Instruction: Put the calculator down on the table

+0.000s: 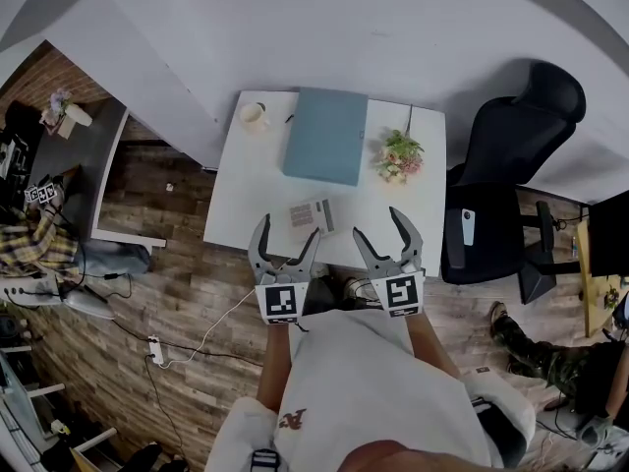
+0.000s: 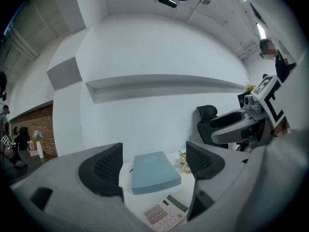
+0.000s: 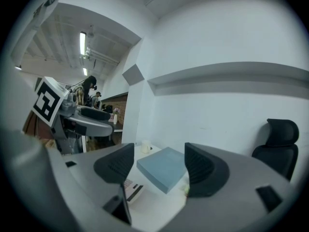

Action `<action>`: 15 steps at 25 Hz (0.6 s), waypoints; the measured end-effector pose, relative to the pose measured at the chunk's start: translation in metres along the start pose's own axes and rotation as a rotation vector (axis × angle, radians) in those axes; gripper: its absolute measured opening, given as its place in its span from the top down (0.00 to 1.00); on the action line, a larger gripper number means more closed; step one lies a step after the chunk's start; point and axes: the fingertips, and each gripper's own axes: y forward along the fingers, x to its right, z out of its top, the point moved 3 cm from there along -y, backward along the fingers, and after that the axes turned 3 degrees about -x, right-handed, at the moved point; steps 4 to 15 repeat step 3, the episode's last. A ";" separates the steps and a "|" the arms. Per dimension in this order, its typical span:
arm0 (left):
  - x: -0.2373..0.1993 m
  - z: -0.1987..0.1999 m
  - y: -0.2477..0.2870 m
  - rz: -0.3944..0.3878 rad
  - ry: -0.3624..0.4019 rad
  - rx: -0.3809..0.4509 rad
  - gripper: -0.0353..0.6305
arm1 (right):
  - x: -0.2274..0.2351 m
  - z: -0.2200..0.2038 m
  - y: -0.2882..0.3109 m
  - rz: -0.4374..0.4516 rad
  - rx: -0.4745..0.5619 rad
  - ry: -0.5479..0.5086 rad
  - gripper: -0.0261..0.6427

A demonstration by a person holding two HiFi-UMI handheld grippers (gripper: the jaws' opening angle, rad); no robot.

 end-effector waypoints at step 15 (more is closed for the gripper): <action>-0.011 -0.002 0.004 0.000 0.003 0.004 0.32 | -0.004 0.002 0.011 0.003 0.002 -0.004 0.50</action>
